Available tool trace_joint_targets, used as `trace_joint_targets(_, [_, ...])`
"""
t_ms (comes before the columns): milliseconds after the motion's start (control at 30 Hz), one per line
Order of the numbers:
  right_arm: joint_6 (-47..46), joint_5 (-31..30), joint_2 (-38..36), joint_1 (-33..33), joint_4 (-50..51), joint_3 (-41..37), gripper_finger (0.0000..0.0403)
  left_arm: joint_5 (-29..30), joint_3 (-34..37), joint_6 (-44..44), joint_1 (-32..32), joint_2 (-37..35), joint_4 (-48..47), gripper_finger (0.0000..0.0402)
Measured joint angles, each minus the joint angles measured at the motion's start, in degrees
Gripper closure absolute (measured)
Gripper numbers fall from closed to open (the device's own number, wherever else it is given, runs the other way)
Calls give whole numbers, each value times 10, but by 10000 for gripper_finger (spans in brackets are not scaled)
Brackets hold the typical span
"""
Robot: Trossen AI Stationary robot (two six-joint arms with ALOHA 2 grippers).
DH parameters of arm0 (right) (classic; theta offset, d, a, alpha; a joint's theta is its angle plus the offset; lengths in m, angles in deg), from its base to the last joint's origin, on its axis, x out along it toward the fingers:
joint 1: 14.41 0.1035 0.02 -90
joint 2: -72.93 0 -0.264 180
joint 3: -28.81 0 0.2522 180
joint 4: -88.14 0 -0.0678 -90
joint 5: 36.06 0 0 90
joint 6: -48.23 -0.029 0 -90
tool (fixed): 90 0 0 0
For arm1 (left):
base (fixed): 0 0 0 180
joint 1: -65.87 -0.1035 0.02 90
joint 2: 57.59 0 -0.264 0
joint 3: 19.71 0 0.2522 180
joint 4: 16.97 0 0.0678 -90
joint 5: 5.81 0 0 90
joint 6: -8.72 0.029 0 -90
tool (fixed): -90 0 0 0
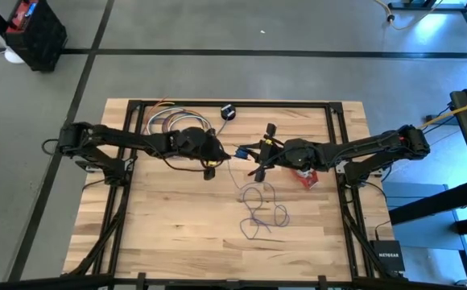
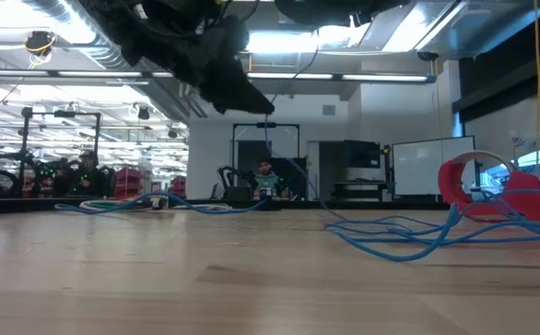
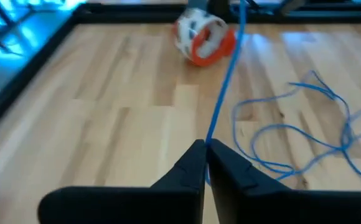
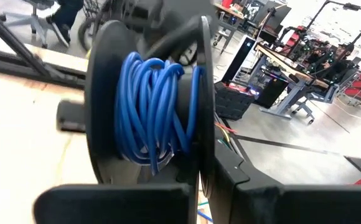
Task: Coil cords
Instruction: Coil the blue wire onto the spool
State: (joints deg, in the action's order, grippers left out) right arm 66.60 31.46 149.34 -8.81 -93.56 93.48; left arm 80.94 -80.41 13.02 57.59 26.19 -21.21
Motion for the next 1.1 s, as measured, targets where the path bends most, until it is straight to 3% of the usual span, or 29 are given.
trace_joint_targets(200, [1, 0, 0, 0, 8, 0, 384, 55, -1, 19, 30, -40, -20, 398])
trace_joint_targets(367, [1, 0, 0, 0, 8, 0, 384, 135, -1, 54, 53, -40, -21, 400])
trace_joint_targets(833, [14, 0, 0, 0, 62, 0, 384, 185, -1, 39, 55, -76, -33, 397])
trace_joint_targets(1100, [16, -57, 0, -1, 84, 1, 384, 186, -1, 36, 68, -104, -51, 397])
